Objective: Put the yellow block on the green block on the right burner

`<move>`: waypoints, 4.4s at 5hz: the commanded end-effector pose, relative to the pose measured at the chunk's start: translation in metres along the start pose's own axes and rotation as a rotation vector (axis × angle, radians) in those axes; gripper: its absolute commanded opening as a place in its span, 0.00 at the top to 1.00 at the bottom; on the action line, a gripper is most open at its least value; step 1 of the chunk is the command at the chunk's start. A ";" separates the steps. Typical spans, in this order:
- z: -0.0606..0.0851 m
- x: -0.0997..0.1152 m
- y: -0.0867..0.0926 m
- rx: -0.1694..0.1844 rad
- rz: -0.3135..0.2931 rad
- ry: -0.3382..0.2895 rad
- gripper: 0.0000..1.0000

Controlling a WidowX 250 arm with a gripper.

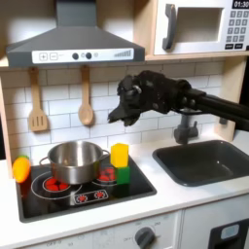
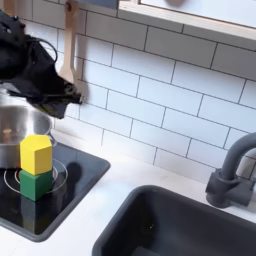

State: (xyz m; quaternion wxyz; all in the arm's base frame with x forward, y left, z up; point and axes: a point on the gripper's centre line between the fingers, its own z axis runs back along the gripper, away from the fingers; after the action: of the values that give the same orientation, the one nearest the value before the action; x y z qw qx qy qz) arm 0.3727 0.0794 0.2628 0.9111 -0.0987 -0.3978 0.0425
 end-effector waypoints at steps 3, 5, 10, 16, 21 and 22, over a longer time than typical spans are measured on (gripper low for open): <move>0.048 -0.001 0.010 -0.050 0.021 -0.250 1.00; 0.056 0.010 0.007 -0.058 0.062 -0.280 1.00; 0.050 0.069 0.019 -0.001 0.155 -0.380 1.00; 0.084 0.093 0.024 0.007 0.178 -0.508 1.00; 0.075 0.108 0.032 0.003 0.233 -0.530 1.00; 0.080 0.110 0.030 -0.008 0.233 -0.537 1.00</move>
State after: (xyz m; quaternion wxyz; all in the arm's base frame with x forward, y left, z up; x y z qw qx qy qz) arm 0.3913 0.1364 0.3848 0.7646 -0.1356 -0.6068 0.1697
